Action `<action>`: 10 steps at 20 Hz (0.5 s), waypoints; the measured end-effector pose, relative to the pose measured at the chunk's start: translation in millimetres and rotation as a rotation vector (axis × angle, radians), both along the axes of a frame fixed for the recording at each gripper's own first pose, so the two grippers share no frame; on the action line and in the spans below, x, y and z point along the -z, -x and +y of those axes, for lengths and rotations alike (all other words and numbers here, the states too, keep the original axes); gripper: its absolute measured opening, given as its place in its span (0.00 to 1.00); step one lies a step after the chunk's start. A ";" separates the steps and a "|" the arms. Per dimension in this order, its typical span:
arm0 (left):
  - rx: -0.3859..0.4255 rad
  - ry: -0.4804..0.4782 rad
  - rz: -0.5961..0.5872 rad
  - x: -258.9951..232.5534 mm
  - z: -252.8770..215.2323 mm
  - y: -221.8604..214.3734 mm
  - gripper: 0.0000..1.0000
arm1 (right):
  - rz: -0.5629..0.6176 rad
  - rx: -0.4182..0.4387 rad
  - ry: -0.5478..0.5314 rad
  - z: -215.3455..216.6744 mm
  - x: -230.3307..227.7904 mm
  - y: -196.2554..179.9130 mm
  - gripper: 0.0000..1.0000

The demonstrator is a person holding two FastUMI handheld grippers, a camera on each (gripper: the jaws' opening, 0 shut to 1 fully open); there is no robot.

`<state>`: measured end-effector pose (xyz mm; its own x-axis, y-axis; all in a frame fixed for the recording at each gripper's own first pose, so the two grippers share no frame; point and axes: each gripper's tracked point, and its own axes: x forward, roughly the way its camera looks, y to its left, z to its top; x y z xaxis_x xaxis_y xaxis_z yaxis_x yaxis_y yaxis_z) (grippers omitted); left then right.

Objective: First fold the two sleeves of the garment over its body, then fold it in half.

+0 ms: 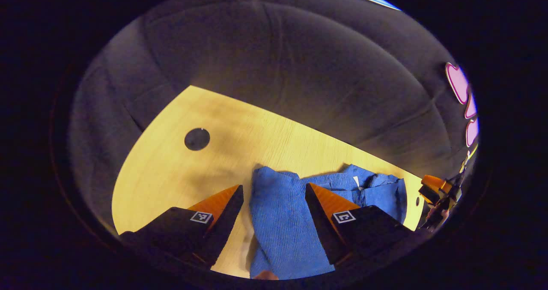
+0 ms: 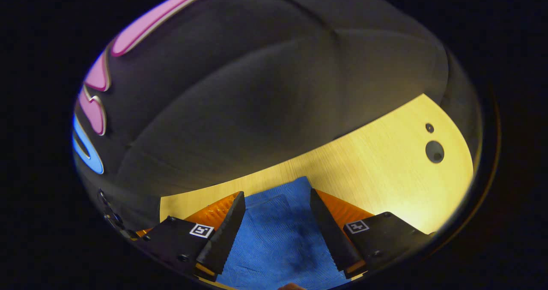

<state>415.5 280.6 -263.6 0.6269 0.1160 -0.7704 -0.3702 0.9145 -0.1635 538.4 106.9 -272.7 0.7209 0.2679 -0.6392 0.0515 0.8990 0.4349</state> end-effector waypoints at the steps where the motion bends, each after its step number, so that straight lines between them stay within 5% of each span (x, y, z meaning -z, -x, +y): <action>1: 0.021 -0.007 -0.039 -10.1 -3.7 -2.9 0.85 | -0.029 -0.022 0.026 1.5 -7.1 4.1 0.87; 2: 0.041 -0.012 -0.070 -19.3 -10.9 -5.3 0.84 | -0.054 -0.051 0.042 5.9 -17.6 12.1 0.96; 10: 0.148 -0.171 -0.310 -109.5 -55.6 23.4 0.85 | -0.406 -0.182 0.252 22.1 -143.3 101.0 0.96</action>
